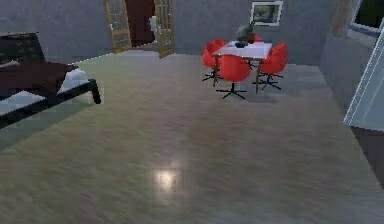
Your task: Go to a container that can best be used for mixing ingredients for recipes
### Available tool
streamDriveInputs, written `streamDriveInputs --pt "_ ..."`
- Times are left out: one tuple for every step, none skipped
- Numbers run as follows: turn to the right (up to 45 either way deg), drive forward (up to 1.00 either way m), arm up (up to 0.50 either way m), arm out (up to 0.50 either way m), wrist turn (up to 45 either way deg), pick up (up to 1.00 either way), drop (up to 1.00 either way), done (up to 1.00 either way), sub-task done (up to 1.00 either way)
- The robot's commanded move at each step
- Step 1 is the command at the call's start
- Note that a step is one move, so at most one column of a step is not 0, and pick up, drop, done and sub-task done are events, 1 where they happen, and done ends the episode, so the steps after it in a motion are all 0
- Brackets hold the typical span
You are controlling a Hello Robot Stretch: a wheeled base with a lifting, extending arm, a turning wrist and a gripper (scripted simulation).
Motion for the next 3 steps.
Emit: streamDriveInputs --pt "0.0 1.00 0.00 0.00 0.0 0.00 0.00 0.00 0.00" --pt "0.0 1.00 0.00 0.00 0.0 0.00 0.00 0.00 0.00" --pt "0.0 1.00 0.00 0.00 0.0 0.00 0.00 0.00 0.00"
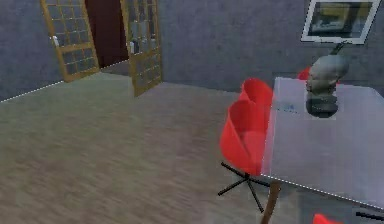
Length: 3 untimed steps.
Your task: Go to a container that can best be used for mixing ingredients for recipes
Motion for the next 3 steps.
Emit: streamDriveInputs --pt "0.0 0.95 0.00 0.00 0.0 0.00 0.00 0.00 0.00" --pt "45.0 0.00 0.00 0.00 0.0 0.00 0.00 0.00 0.00" --pt "15.0 0.00 0.00 0.00 0.0 0.00 0.00 0.00 0.00"
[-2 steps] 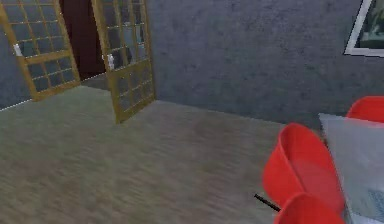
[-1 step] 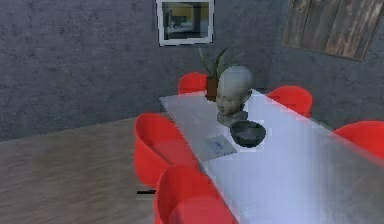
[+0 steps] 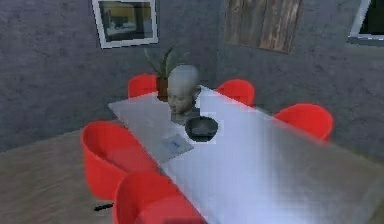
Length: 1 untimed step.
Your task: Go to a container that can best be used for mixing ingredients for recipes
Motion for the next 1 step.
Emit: streamDriveInputs --pt "0.0 0.00 0.00 0.00 0.0 0.00 0.00 1.00 0.00"
